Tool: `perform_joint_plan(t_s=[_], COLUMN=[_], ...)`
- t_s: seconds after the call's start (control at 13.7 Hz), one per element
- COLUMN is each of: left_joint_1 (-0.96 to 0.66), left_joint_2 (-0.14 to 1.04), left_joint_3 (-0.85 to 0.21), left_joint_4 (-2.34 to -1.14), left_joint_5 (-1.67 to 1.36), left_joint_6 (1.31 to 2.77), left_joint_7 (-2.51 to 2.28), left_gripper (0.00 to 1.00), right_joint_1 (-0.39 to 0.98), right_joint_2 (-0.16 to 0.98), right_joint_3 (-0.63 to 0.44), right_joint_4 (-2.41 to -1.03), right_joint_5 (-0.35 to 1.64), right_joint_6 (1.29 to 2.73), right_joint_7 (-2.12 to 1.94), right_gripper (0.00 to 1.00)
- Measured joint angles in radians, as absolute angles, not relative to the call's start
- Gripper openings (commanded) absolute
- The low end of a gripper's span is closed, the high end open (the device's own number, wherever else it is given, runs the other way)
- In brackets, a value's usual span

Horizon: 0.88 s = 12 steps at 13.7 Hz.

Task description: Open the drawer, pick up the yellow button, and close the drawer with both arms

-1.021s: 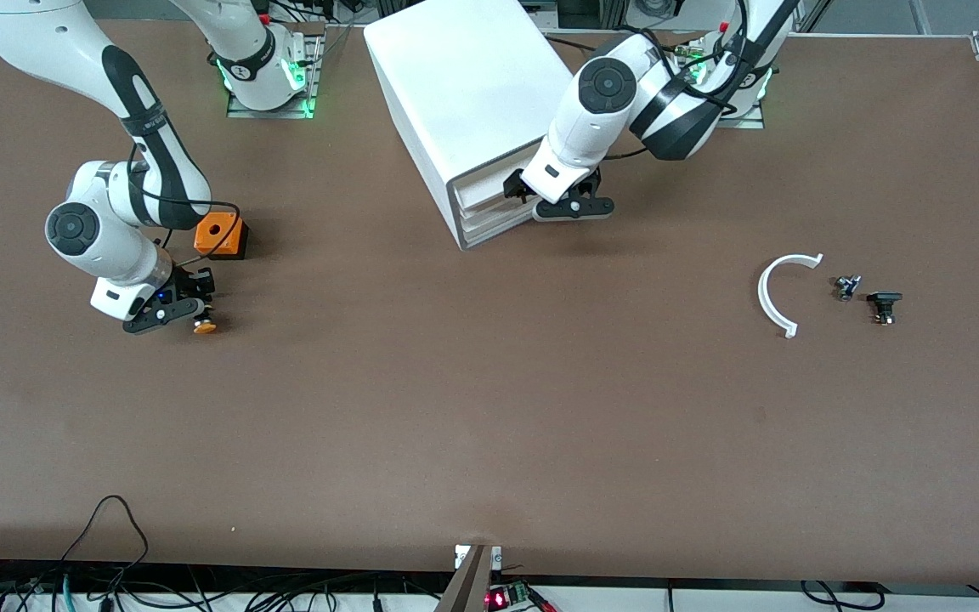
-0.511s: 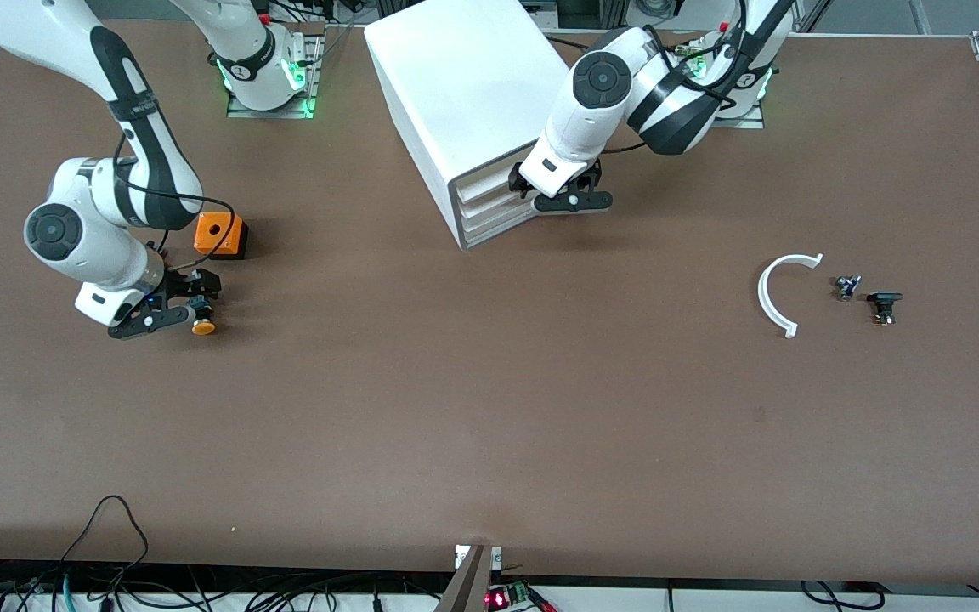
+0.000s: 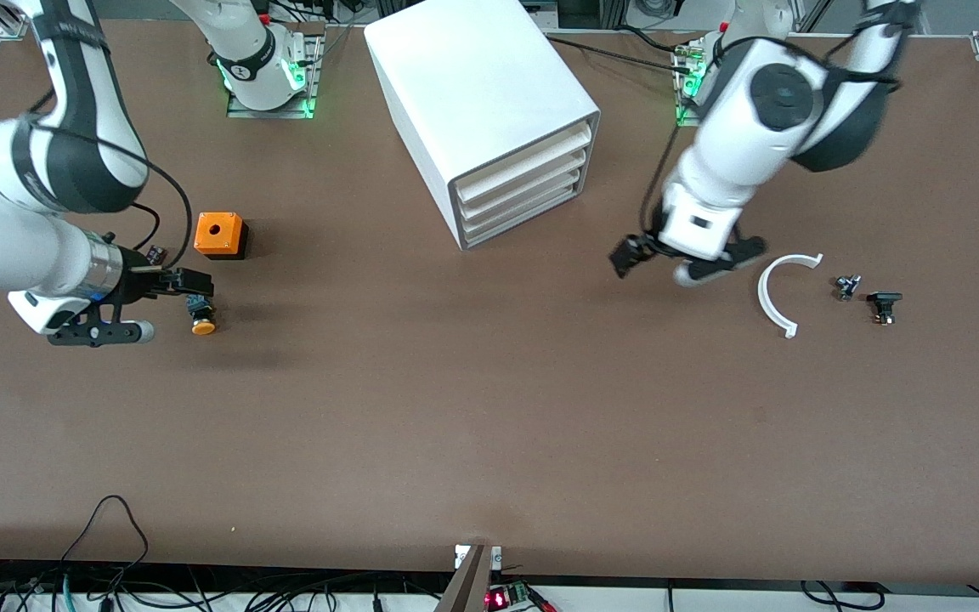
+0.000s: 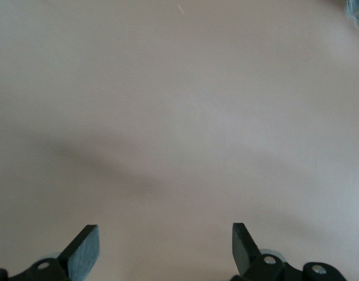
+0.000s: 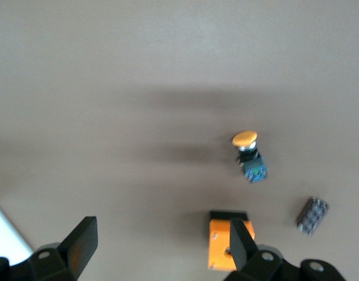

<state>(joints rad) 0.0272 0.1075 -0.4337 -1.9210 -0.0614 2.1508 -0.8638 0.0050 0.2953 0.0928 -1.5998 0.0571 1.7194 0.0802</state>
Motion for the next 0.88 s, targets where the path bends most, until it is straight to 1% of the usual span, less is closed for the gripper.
perform_joint_plan(t_s=[0.15,0.29,0.36,0.58,0.73,0.88], left_joint_1=[0.028,0.028,0.027,0.028,0.028,0.028], left_joint_2=[0.099,0.088,0.079,0.055,0.037,0.01], left_joint_3=[-0.358,-0.293,-0.255,-0.136,-0.096,-0.083], left_joint_4=[-1.824,-1.719,-1.68,-1.619,-1.596,-1.592], left_joint_5=[-0.061,-0.061,-0.061,-0.061,-0.061,-0.055], left_joint_6=[2.027,1.873,1.815,1.711,1.663,1.641], left_joint_7=[-0.824,-0.705,-0.637,-0.45,-0.375,-0.316], left_gripper=[1.0,1.0,1.0,1.0,1.0,1.0], right_joint_1=[0.052,0.09,0.098,0.095,0.091,0.089], right_joint_2=[0.293,0.292,0.291,0.284,0.272,0.267], right_joint_3=[0.099,0.1,0.1,0.067,0.028,0.0], right_joint_4=[-1.464,-1.371,-1.345,-1.317,-1.317,-1.323], right_joint_5=[0.043,-0.028,-0.059,-0.148,-0.161,-0.16], right_joint_6=[1.579,1.512,1.499,1.493,1.476,1.456], right_joint_7=[0.127,0.137,0.141,0.155,0.151,0.145], right_gripper=[1.0,1.0,1.0,1.0,1.0,1.0])
